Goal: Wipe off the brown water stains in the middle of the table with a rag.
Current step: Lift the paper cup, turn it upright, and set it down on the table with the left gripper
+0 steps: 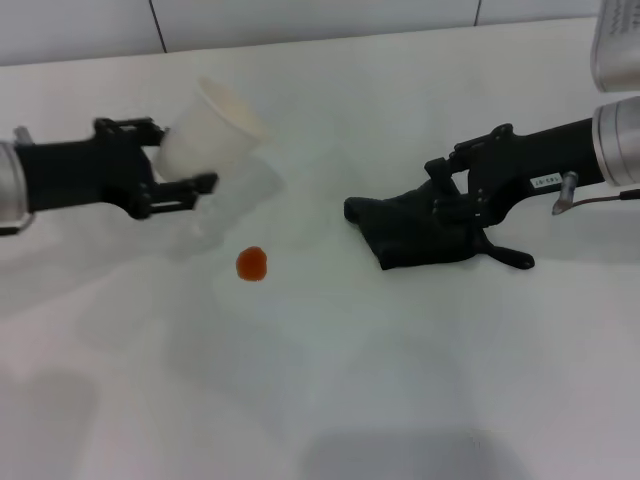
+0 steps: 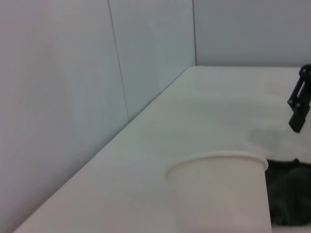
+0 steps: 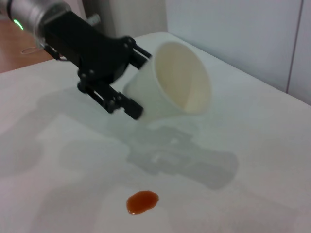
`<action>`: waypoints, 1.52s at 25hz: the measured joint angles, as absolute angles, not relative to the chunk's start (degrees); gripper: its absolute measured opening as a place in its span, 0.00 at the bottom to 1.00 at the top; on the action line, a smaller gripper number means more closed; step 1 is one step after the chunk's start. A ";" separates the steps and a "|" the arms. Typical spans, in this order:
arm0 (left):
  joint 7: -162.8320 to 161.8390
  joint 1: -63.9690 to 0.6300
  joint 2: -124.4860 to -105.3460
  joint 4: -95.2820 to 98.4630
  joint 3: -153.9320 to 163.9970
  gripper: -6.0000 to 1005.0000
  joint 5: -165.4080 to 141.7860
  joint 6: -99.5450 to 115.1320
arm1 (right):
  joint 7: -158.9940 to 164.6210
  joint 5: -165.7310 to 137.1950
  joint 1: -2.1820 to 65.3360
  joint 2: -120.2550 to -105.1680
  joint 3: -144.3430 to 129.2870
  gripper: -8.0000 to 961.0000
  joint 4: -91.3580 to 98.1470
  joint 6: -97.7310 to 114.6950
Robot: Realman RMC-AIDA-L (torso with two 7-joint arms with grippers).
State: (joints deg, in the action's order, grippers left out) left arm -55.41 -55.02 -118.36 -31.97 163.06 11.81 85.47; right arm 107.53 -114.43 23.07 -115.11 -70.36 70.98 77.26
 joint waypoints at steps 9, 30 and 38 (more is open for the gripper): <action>-54.07 -50.67 -118.71 -26.16 163.03 0.68 19.76 80.37 | 105.37 -114.43 22.47 -115.12 -70.57 0.59 71.08 77.59; -47.21 -49.42 -118.81 -13.82 163.04 0.68 19.91 61.63 | 103.70 -114.43 22.33 -114.87 -69.98 0.59 71.07 78.06; -46.06 -48.59 -118.88 -13.04 163.04 0.68 19.92 61.35 | 103.62 -114.43 22.33 -114.85 -69.86 0.59 70.83 77.67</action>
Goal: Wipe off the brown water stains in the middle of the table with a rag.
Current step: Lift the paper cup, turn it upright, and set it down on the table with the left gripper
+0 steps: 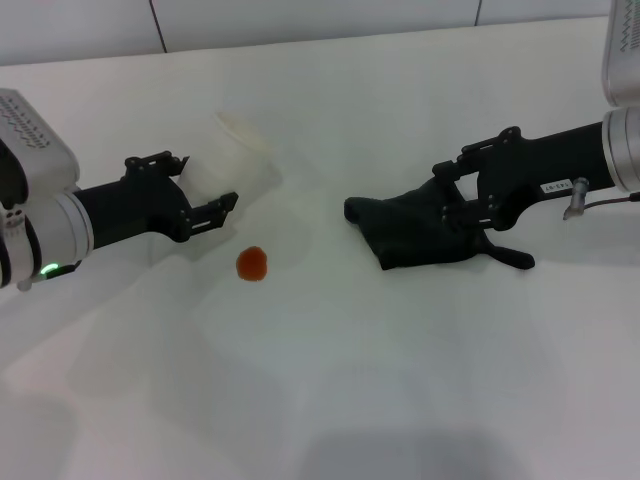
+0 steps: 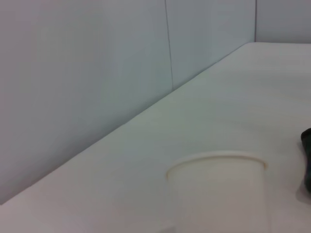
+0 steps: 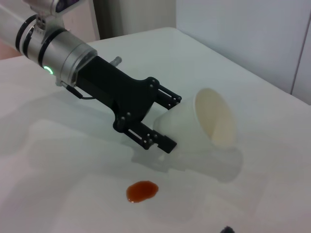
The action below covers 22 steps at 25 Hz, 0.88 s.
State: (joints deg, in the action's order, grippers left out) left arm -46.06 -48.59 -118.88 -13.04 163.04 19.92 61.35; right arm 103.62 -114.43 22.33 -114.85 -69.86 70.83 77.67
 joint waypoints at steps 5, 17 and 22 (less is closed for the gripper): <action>-45.90 -48.00 -118.91 -13.01 163.04 0.68 19.92 61.30 | 103.62 -114.43 22.36 -114.81 -69.51 0.59 70.72 77.49; -45.25 -47.26 -119.00 -12.44 163.03 0.68 19.96 60.29 | 103.62 -114.43 22.25 -114.96 -69.16 0.59 70.57 77.43; -44.52 -46.64 -118.99 -11.44 163.02 0.68 20.15 59.10 | 103.62 -114.43 22.23 -114.97 -69.17 0.59 70.57 77.42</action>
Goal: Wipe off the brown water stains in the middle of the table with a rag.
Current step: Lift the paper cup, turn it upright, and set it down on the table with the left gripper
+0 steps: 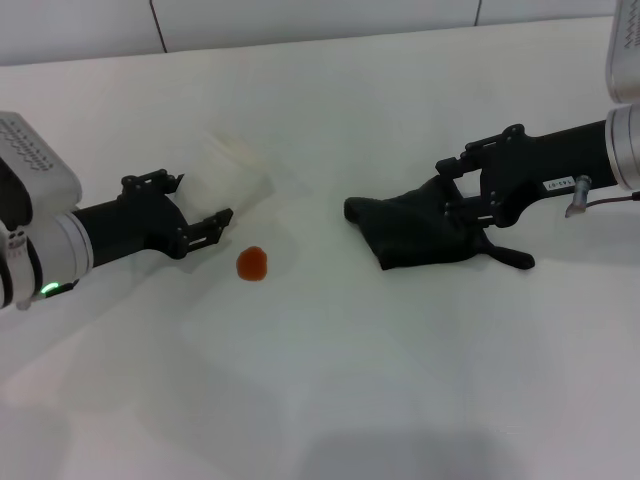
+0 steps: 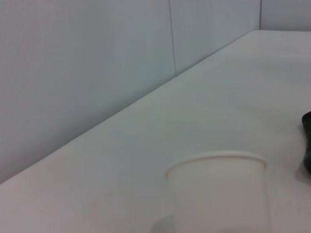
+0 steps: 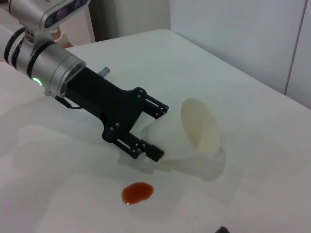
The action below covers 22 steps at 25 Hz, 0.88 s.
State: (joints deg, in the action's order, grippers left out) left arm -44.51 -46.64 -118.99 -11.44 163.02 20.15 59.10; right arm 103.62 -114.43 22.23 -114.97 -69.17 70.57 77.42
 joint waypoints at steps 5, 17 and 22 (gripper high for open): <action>-44.06 -45.99 -118.98 -11.16 163.02 0.67 20.04 58.60 | 103.62 -114.43 22.23 -114.96 -69.17 0.59 70.50 77.43; -43.41 -45.19 -119.00 -10.81 163.03 0.67 19.90 58.92 | 103.62 -114.43 22.22 -114.96 -69.00 0.59 69.96 77.25; -43.62 -44.73 -119.00 -10.81 162.98 0.69 19.68 58.53 | 103.62 -114.43 22.21 -114.96 -68.99 0.59 69.90 77.25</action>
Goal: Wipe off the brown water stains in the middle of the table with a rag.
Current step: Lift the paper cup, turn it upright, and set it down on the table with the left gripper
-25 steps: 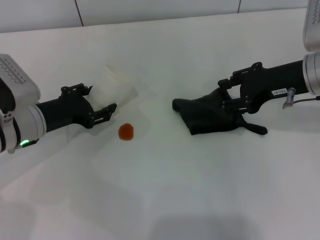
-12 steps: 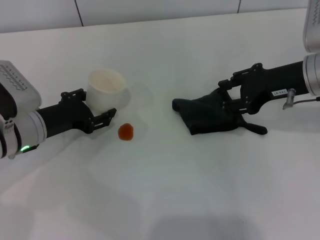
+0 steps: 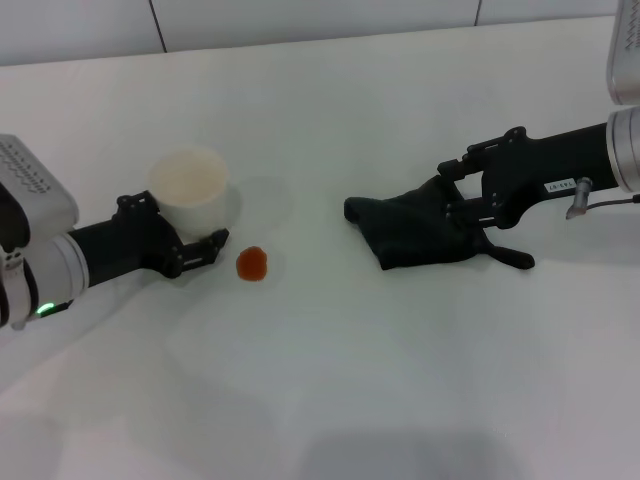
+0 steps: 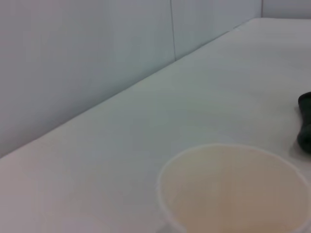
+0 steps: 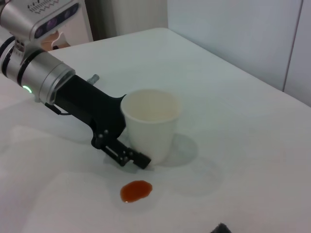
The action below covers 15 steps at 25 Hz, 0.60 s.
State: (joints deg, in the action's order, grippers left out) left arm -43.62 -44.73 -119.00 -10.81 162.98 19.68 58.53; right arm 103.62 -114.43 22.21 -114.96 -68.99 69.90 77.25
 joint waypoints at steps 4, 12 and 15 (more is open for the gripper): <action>-43.60 -44.43 -119.00 -10.85 162.96 0.76 20.09 58.57 | 103.62 -114.43 22.29 -114.96 -68.99 0.59 69.87 77.22; -43.23 -43.14 -118.89 -11.29 162.90 0.81 22.35 61.14 | 103.62 -114.43 22.44 -114.96 -68.99 0.59 69.87 77.17; -43.20 -42.60 -118.80 -11.43 162.92 0.81 22.85 62.03 | 103.62 -114.43 22.50 -114.96 -68.99 0.59 69.87 77.22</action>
